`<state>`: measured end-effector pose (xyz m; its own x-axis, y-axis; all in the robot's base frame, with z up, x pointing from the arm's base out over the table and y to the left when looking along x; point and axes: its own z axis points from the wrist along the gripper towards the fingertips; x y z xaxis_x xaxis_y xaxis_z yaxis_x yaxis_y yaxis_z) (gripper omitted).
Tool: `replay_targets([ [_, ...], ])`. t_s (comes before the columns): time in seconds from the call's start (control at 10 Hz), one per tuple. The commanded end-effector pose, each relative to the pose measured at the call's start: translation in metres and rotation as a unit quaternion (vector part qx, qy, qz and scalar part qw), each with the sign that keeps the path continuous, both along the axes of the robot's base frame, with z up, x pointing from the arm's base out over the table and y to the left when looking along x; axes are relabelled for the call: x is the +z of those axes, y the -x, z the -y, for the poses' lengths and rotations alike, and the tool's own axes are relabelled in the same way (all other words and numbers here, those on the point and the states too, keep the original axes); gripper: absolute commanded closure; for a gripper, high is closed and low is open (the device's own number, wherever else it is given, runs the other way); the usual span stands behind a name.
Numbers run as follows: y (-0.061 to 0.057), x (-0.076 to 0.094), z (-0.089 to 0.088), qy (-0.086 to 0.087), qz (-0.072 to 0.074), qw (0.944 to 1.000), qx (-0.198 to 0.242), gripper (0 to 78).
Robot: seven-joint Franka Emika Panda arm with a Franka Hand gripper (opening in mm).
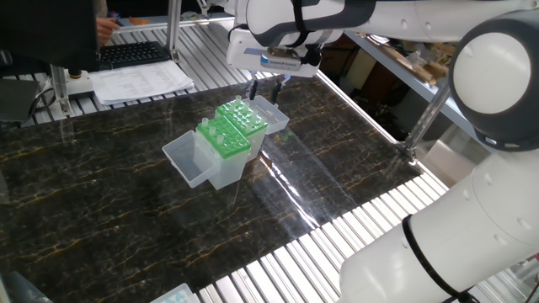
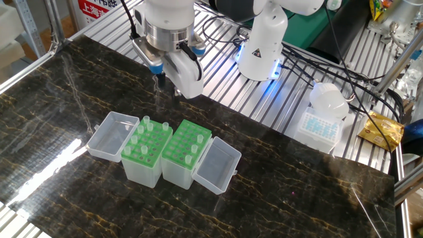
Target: Transfer all large pipette tips from one holder to another
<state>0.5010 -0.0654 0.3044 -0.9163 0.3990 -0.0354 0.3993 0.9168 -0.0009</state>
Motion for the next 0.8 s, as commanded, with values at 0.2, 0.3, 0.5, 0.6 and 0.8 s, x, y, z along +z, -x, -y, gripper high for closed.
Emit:
replay_targets([
  [0.2,0.000,0.000,0.000,-0.004,-0.003,1.0000,0.001,0.1],
  [0.3,0.000,0.000,0.000,-0.004,-0.003,1.0000,0.001,0.1],
  [0.5,0.000,0.000,0.000,-0.004,-0.003,1.0000,0.001,0.1],
  [0.6,0.002,-0.003,-0.014,-0.003,-0.004,1.0000,-0.008,0.1],
  [0.8,0.004,-0.006,-0.024,-0.004,-0.004,0.9999,-0.012,0.1],
])
